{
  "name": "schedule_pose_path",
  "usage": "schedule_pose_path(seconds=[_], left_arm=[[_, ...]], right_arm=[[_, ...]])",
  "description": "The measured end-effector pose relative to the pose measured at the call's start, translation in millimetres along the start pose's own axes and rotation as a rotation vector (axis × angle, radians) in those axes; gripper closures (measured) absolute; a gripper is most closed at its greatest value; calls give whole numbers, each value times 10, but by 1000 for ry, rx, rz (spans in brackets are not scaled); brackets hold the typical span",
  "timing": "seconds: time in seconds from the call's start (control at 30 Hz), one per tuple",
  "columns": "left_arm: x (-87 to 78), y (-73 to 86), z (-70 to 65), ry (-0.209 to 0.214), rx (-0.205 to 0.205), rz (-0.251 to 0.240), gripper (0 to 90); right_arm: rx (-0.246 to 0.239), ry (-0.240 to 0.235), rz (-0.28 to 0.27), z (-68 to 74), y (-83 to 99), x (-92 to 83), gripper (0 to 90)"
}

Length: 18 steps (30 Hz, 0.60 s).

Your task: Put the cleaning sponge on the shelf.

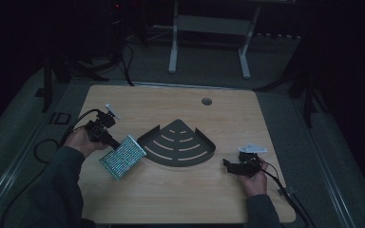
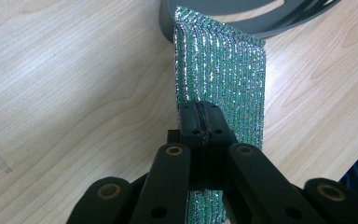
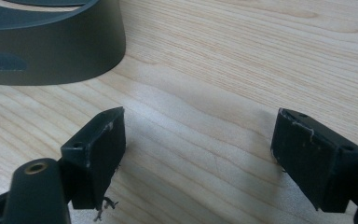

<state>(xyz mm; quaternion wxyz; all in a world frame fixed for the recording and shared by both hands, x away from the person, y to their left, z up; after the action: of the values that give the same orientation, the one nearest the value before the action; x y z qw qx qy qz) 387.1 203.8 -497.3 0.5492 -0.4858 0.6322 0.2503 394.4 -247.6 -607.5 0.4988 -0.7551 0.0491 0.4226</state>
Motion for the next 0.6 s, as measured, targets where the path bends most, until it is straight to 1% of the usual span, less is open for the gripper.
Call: schedule_pose_path(seconds=[0.13, 0.17, 0.23, 0.37, 0.47, 0.53, 0.6], left_arm=[[-47, -39, -15, -5, 4, -11, 900], [-61, -50, -16, -6, 11, -11, 900], [-81, -75, -26, -6, 9, -21, 900], [-115, -121, -34, -13, 11, -24, 900], [-129, -148, -44, -17, 16, -28, 900], [-141, -195, -63, -19, 16, -40, 900], [-134, -221, -71, -25, 18, -39, 900]], right_arm=[[0, 0, 0, 0, 0, 0, 174], [0, 0, 0, 0, 0, 0, 174], [0, 0, 0, 0, 0, 0, 174], [0, 0, 0, 0, 0, 0, 174], [0, 0, 0, 0, -1, 0, 174], [0, 0, 0, -1, -1, 0, 174], [0, 0, 1, -1, -1, 1, 174]])
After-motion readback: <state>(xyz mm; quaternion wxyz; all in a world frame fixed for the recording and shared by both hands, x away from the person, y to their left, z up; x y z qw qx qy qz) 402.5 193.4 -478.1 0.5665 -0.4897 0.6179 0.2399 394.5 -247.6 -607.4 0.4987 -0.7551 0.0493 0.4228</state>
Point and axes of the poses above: each handheld gripper's, and its own axes: x roughly forward along the jaws, y roughly out of its underside, z roughly to its left, the point moved 7 cm from there along x, roughly forward along the jaws, and after that the axes turned 11 degrees about -x, right-handed, at the moved point
